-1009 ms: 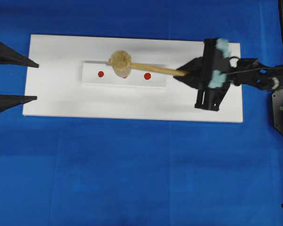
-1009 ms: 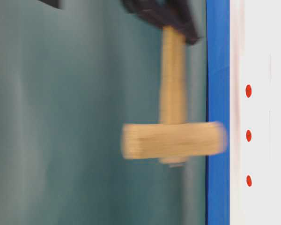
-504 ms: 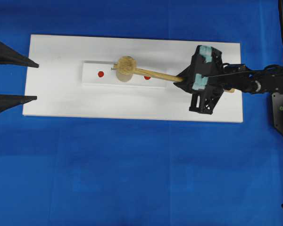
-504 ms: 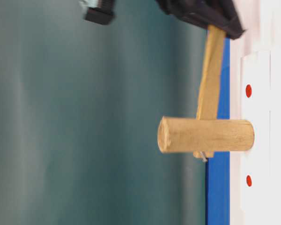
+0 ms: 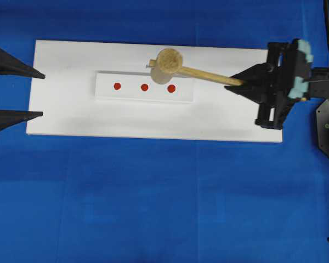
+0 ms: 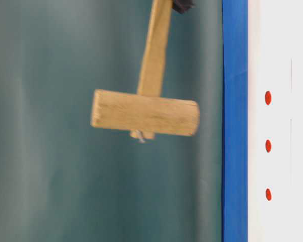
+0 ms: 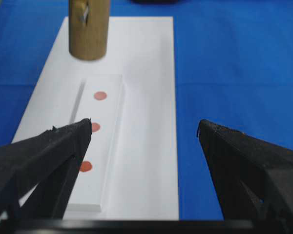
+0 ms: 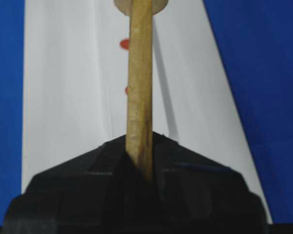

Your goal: Hit the mark with a hammer.

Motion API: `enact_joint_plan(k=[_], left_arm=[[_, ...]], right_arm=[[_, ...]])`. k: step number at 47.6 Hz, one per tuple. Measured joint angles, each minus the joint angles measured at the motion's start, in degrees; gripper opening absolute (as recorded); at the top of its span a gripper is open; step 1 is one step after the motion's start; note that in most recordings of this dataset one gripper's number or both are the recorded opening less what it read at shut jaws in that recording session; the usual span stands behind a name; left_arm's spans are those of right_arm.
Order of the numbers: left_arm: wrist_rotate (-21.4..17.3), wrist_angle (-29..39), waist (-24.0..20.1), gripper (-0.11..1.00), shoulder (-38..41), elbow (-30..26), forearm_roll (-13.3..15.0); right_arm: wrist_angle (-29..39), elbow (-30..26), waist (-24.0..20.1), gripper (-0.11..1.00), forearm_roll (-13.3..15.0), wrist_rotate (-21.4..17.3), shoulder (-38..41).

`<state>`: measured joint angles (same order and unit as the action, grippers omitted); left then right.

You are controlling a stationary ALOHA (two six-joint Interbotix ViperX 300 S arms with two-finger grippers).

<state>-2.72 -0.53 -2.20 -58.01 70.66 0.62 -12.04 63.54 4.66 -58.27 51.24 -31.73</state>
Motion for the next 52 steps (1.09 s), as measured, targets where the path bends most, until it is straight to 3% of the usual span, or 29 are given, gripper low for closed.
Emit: enact_joint_plan(k=[19,33,52], left_arm=[[0.0,0.0,0.0,0.88,0.0,0.0,0.0],[0.0,0.0,0.0,0.88,0.1,0.0,0.0],[0.1,0.0,0.0,0.88,0.0,0.0,0.0]], right_arm=[[-0.1,1.1,0.0,0.02,-0.2,-0.4,2.8],[0.4,2.5,0.4,0.02,-4.9,-0.6,15.3],[0.8,1.4,0.3,0.02,-5.2,0.4,7.5]])
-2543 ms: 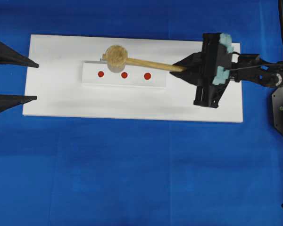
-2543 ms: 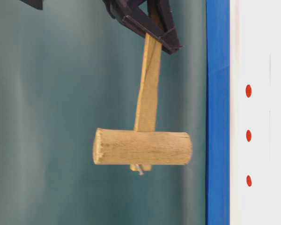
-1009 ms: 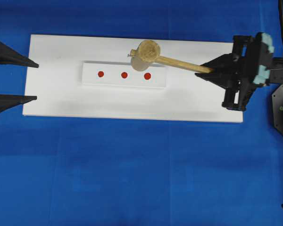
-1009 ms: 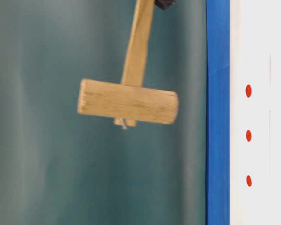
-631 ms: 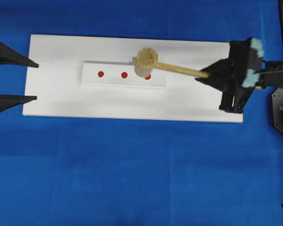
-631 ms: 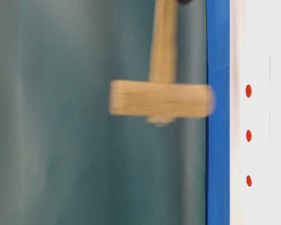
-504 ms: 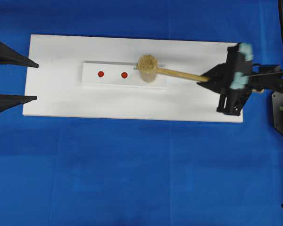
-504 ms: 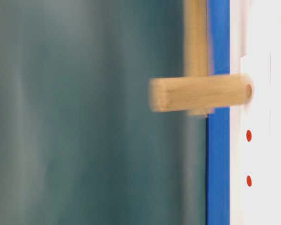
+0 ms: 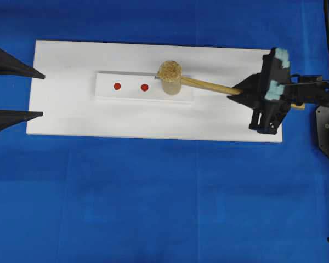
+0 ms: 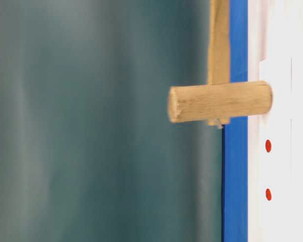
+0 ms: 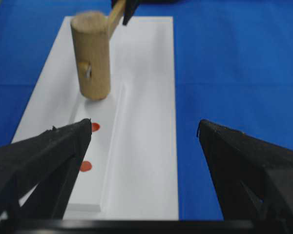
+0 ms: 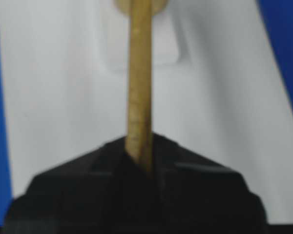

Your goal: Hit the mark with a hammer.

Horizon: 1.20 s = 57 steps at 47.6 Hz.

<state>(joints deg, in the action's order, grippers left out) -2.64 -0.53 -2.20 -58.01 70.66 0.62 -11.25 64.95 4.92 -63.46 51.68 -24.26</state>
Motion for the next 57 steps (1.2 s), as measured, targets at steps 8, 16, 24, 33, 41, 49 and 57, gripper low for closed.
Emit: enact_joint_plan(k=[8,16,24,33,41,49,57], left_arm=[[0.0,0.0,0.0,0.88,0.1,0.0,0.0],[0.1,0.0,0.0,0.88,0.1,0.0,0.0],[1.0,0.0,0.1,0.88,0.2,0.0,0.0],[1.1,0.1,0.0,0.88,0.2,0.0,0.0],[1.1,0.1,0.0,0.88,0.2,0.0,0.0],[1.1,0.4,0.0,0.88,0.2,0.0,0.0],[1.2,1.0,0.1,0.88,0.2,0.0,0.0]], right_arm=[[0.7,-0.8,-0.6,0.02,1.5,1.0,-5.3],[0.9,-1.0,-0.7,0.02,1.8,1.1,-6.2],[1.3,-2.8,-1.1,0.02,1.8,1.1,-4.0],[1.8,-7.6,-3.3,0.02,1.9,1.1,1.1],[1.9,-12.8,-5.3,0.02,2.7,1.1,6.9],[1.9,-17.6,-6.8,0.02,3.2,1.1,11.8],[2.2,-19.5,-6.9,0.02,3.4,1.1,13.4]])
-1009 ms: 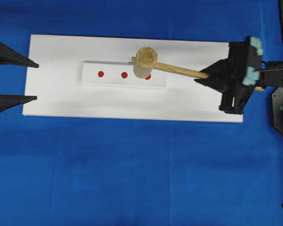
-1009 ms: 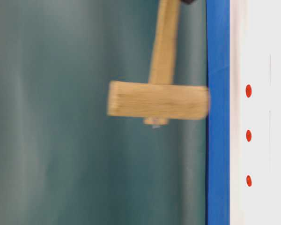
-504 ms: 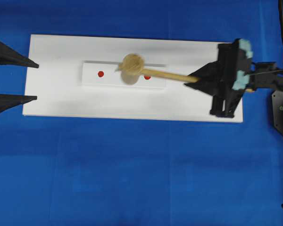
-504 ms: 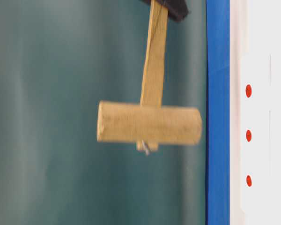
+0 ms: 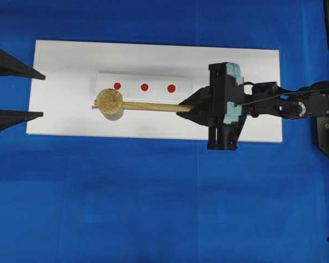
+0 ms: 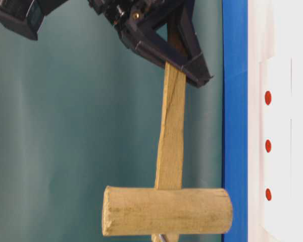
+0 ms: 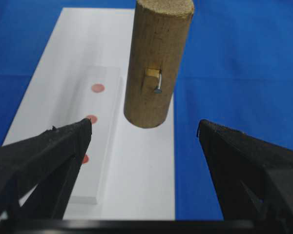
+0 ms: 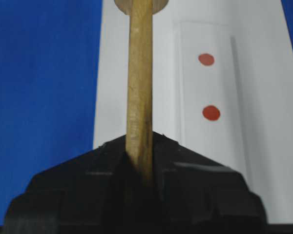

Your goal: Hit the mark with a hammer.

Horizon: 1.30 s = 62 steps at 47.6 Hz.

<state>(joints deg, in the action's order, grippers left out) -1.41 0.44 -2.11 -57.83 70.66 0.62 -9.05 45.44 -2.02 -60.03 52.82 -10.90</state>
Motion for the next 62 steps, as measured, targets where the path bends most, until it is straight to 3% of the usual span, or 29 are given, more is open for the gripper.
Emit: enact_joint_plan(k=[8,15,23,33,48,62], left_arm=[[0.0,-0.6,0.0,0.88,0.4,0.0,0.0],[0.0,-5.1,-0.1,0.89,4.5,0.1,0.0],[0.0,-12.8,-0.1,0.89,13.8,-0.8,0.0],[0.0,-20.4,-0.1,0.92,26.5,-6.4,0.0],[-1.0,-21.5,1.1,0.94,40.0,-16.8,0.0],[-0.9,-20.5,1.1,0.91,41.6,-17.9,0.0]], right_arm=[[0.1,-0.1,0.0,0.02,0.1,0.0,0.1],[0.1,-0.1,0.0,0.02,0.2,0.0,0.1],[0.1,-0.1,0.0,0.02,0.3,0.1,0.2],[0.0,-0.1,0.0,0.02,0.3,0.1,0.1],[0.1,-0.1,0.0,0.02,0.3,0.1,0.1],[0.1,-0.1,0.0,0.02,0.3,0.1,0.1]])
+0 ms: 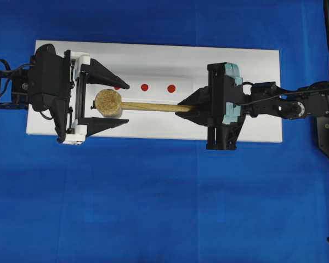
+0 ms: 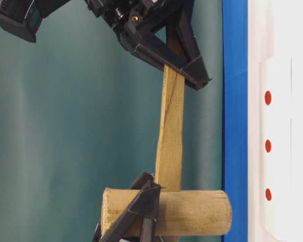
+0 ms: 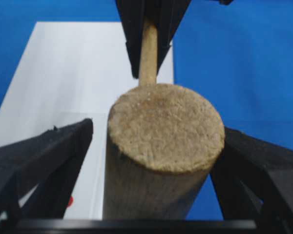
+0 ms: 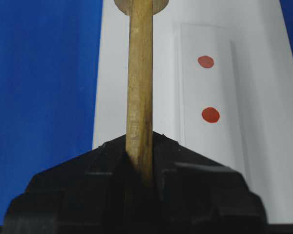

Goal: Hit the mark with a hammer.
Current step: 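Grasp the mallet head with the left gripper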

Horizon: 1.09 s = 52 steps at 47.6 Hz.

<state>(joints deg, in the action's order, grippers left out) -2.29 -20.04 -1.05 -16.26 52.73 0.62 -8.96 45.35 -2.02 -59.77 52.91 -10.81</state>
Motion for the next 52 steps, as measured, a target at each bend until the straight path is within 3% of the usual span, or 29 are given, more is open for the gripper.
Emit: enact_joint_plan(k=[4,10,36,40,52], left_arm=[[0.1,0.7,0.0,0.78,0.1,0.0,0.0],[-0.1,1.3,0.1,0.45,0.0,0.0,0.0],[-0.4,1.5,0.2,0.45,0.0,0.0,-0.1],[-0.2,1.5,0.2,0.45,0.0,-0.1,-0.1],[0.7,2.5,0.0,0.45,0.1,0.0,-0.1]], right_arm=[[-0.1,0.0,0.0,0.02,0.0,0.0,0.0],[0.0,0.0,0.1,0.02,0.0,-0.1,0.1],[0.0,0.0,0.1,0.02,0.0,-0.2,0.0],[0.0,0.0,0.0,0.15,0.0,-0.3,0.0],[-1.7,-0.4,-0.2,0.9,0.0,-0.4,0.0]])
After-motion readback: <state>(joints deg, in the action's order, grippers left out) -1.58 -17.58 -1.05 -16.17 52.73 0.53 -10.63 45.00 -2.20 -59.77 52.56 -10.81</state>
